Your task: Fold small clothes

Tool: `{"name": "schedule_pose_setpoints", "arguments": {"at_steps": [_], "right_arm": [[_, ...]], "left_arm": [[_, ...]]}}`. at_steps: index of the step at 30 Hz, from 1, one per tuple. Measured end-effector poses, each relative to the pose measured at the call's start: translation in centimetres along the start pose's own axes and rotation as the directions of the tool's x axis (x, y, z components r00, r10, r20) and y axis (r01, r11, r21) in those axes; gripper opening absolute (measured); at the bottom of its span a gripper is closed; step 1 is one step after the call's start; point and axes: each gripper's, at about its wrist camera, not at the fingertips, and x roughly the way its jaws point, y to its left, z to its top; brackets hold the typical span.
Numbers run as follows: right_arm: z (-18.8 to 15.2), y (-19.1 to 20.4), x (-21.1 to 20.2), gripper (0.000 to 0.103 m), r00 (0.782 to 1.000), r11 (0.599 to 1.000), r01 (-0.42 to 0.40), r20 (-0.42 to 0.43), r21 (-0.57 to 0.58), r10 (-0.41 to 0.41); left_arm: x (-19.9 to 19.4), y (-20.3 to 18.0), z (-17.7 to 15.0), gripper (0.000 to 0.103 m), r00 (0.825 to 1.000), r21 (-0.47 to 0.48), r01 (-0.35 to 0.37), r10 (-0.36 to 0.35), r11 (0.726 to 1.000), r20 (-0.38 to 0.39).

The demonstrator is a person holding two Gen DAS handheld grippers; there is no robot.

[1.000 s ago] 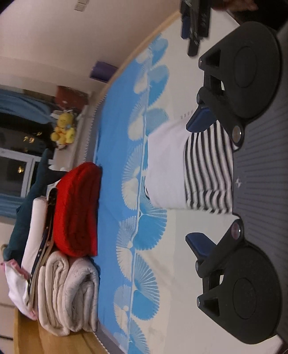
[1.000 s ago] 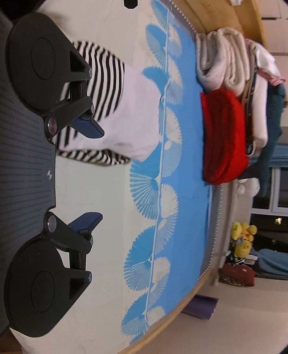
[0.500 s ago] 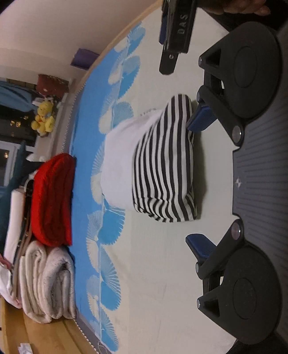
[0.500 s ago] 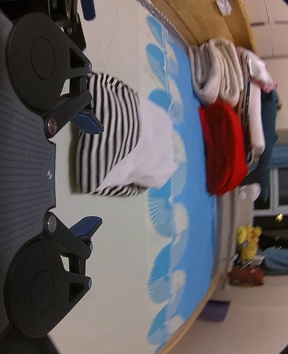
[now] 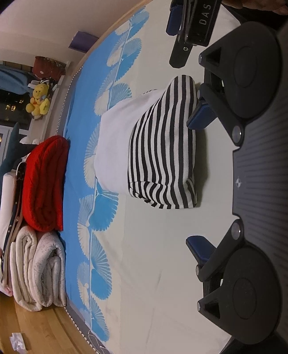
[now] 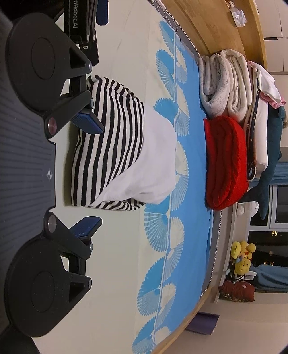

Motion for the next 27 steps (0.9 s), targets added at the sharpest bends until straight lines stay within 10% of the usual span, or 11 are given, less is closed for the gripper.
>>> {"name": "schedule_pose_setpoints", "arguments": {"at_steps": [27], "right_arm": [[0.13, 0.73, 0.30, 0.084, 1.000, 1.000, -0.019, -0.002, -0.017, 0.019]], "left_arm": [[0.60, -0.41, 0.14, 0.102, 1.000, 0.008, 0.020, -0.020, 1.000, 0.004]]}}
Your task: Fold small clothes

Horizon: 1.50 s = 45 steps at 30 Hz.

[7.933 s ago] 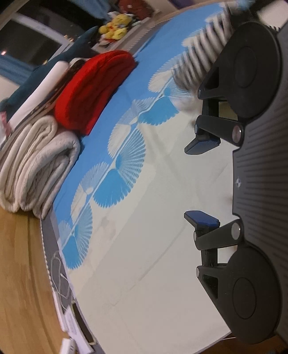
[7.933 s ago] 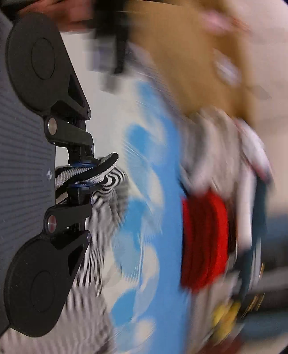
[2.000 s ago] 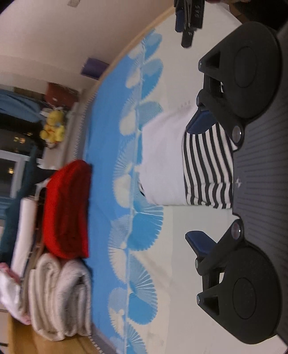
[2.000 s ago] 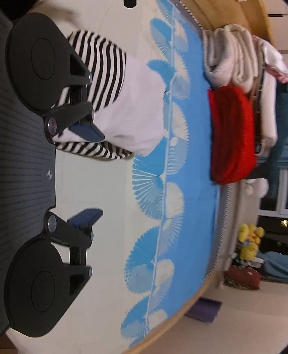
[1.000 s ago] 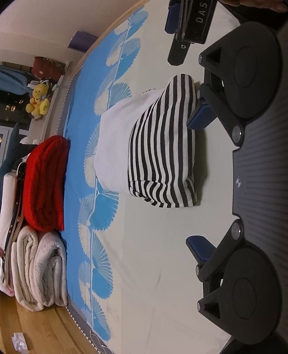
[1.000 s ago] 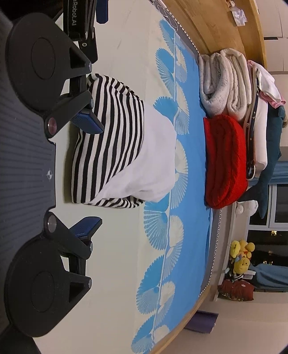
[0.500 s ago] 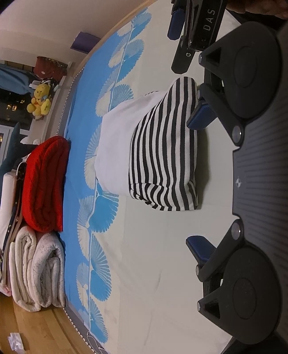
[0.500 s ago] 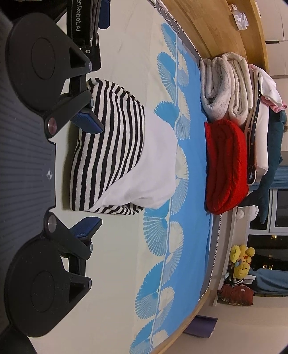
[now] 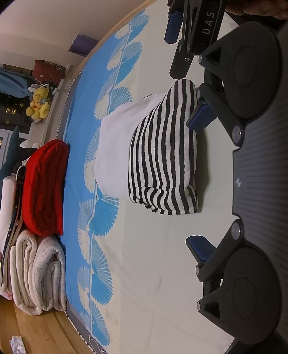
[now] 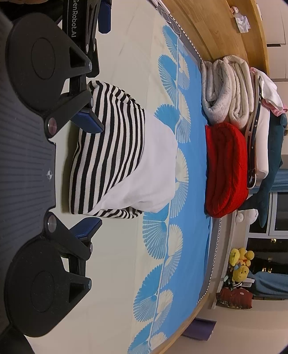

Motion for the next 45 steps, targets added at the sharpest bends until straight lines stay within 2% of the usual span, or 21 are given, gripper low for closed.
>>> {"name": "schedule_pose_setpoints", "arguments": {"at_steps": [45], "right_arm": [[-0.14, -0.19, 0.38, 0.084, 1.000, 1.000, -0.015, -0.009, -0.019, 0.015]], "left_arm": [[0.37, 0.55, -0.16, 0.102, 1.000, 0.027, 0.013, -0.013, 1.000, 0.000]]}}
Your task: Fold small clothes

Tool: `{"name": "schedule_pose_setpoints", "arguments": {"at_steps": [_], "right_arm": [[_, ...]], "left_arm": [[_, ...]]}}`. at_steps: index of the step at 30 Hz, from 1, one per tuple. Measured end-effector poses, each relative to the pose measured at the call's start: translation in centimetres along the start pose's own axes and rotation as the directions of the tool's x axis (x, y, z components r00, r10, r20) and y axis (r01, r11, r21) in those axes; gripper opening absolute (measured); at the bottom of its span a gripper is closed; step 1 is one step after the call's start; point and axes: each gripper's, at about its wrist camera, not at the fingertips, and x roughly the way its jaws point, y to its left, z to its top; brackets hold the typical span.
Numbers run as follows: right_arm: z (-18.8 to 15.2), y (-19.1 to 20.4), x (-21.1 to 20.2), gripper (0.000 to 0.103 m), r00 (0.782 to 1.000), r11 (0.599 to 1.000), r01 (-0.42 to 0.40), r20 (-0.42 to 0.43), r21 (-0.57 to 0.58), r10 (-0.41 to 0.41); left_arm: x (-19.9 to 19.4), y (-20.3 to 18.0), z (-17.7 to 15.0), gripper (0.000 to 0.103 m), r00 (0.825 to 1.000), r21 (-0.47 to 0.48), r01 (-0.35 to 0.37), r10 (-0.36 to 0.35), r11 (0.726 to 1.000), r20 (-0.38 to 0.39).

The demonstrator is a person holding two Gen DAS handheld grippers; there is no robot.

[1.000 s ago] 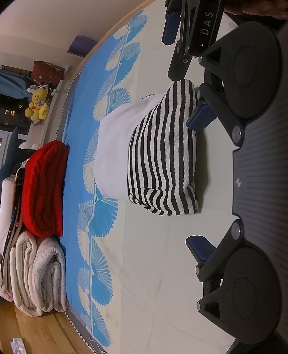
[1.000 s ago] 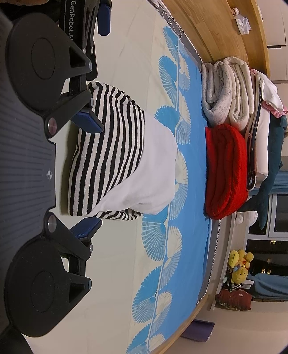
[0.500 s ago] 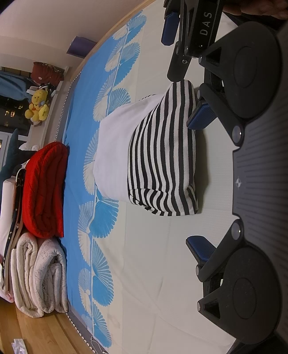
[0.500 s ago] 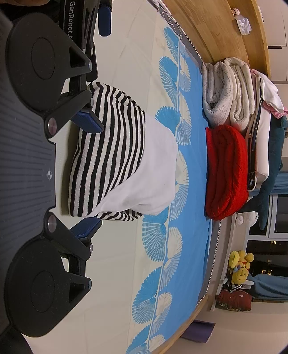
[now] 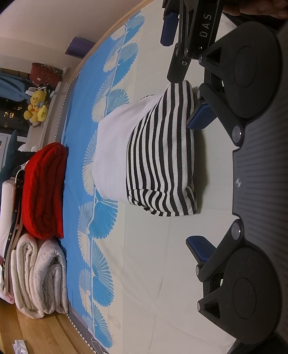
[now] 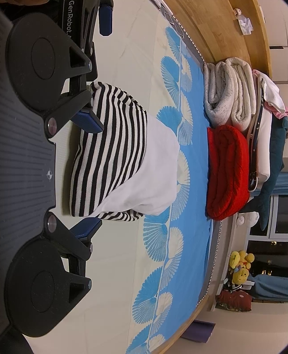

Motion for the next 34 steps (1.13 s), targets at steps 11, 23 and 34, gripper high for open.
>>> {"name": "schedule_pose_setpoints", "arguments": {"at_steps": [11, 23, 34], "right_arm": [[-0.23, -0.41, 0.17, 0.084, 1.000, 1.000, -0.003, -0.006, -0.006, 0.003], [-0.39, -0.58, 0.39, 0.084, 1.000, 1.000, -0.002, -0.010, -0.011, 0.001], [-0.39, -0.56, 0.32, 0.084, 1.000, 1.000, -0.002, -0.010, -0.011, 0.002]], "left_arm": [[0.19, 0.42, -0.45, 0.102, 1.000, 0.014, 0.008, -0.008, 1.000, -0.010], [0.19, 0.81, -0.49, 0.102, 1.000, 0.024, 0.013, -0.013, 1.000, -0.013], [0.16, 0.89, -0.38, 0.102, 1.000, 0.025, 0.015, -0.015, 1.000, -0.014]]}}
